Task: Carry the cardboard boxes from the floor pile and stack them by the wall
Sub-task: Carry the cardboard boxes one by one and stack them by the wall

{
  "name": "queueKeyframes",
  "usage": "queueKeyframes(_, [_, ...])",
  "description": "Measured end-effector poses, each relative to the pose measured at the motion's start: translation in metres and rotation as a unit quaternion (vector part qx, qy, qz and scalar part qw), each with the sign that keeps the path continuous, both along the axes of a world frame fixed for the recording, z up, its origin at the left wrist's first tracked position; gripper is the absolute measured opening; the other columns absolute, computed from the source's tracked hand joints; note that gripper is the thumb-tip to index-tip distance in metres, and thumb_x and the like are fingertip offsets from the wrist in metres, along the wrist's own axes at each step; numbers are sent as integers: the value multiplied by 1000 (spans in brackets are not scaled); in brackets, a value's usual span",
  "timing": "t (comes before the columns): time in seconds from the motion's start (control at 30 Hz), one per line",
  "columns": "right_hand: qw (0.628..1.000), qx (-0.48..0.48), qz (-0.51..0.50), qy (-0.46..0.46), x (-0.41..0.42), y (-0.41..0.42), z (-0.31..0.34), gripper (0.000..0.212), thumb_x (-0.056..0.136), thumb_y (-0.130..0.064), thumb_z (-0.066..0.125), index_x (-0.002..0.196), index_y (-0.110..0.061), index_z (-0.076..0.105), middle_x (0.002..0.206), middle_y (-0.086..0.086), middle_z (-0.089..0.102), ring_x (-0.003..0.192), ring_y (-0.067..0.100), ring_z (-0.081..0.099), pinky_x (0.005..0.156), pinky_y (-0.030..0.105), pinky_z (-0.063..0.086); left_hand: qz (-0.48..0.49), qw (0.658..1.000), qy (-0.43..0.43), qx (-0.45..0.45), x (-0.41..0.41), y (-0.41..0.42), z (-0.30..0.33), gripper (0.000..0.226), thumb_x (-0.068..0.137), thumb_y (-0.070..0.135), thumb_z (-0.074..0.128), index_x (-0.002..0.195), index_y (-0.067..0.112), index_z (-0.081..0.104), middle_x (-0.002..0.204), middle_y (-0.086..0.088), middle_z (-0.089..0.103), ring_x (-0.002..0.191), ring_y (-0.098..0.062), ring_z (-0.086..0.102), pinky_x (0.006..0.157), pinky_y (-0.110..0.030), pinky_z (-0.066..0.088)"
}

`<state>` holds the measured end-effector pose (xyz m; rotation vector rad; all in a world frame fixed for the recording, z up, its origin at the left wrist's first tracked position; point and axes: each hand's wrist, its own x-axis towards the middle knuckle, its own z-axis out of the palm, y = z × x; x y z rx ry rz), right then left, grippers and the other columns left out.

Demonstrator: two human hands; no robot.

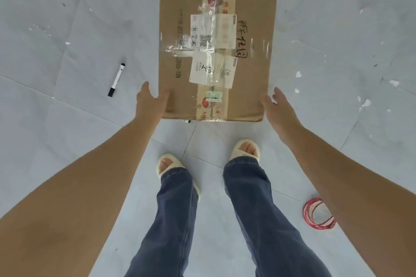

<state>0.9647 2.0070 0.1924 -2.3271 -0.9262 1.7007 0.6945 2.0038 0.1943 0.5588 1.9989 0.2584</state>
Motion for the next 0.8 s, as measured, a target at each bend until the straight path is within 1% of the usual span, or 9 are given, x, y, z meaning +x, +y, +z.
queueKeyframes(0.07, [999,9,-15,35,-4,-7,-34,54,100,-47,36,149,-28,26,143,-3,45,127,19,47,97,32,42,40,994,-101,-14,-8,1,-37,57,94,50,47,141,19,39,143,-3,47,124,-18,50,98,-28,40])
queueKeyframes(0.13, [995,35,-63,70,-8,-17,-55,44,99,-49,36,140,-33,35,131,-7,55,120,17,54,98,37,47,67,985,-156,3,-13,-5,-56,47,92,53,49,130,24,51,125,3,64,112,-14,62,96,-36,49])
queueKeyframes(0.23, [987,68,-108,101,-10,-26,-66,42,98,-51,38,137,-35,38,132,-7,57,120,17,56,102,45,47,104,973,-202,47,-14,-15,-64,36,94,48,50,125,30,52,116,6,69,104,-13,67,81,-36,57])
queueKeyframes(0.37, [971,23,-182,155,-5,-12,-51,44,100,-44,40,141,-29,37,133,-6,57,119,16,57,103,45,46,118,962,-241,58,-5,-12,-50,32,96,40,49,127,31,50,116,5,69,103,-13,67,75,-35,59])
queueKeyframes(0.47, [973,23,-178,143,4,11,-17,31,99,-45,42,129,-35,44,126,-12,60,112,12,60,97,46,48,89,968,-230,42,-4,8,-21,25,95,43,51,120,41,50,105,19,70,95,-4,68,66,-28,56])
queueKeyframes(0.57, [970,41,-194,144,14,34,32,28,98,-46,46,123,-34,51,117,-12,68,102,13,67,78,48,56,64,961,-265,58,-4,29,23,20,96,42,48,115,43,53,104,21,70,92,-2,68,58,-27,57])
queueKeyframes(0.63, [962,42,-221,157,19,40,69,31,97,-44,48,125,-32,53,114,-11,70,98,15,69,70,52,58,46,956,-283,64,-2,40,59,25,95,43,47,119,42,54,110,18,69,98,-6,68,61,-34,58])
queueKeyframes(0.73, [960,40,-231,153,23,29,127,31,95,-43,52,123,-32,56,115,-9,68,105,19,66,69,56,58,18,953,-296,63,-1,44,116,38,92,48,48,129,43,49,120,15,65,108,-13,64,79,-47,54])
queueKeyframes(0.8, [959,57,-234,149,23,13,166,26,93,-44,53,117,-34,58,110,-10,68,105,18,65,66,51,59,15,955,-289,69,-2,42,155,36,93,47,48,129,44,48,116,18,66,105,-11,65,78,-45,52])
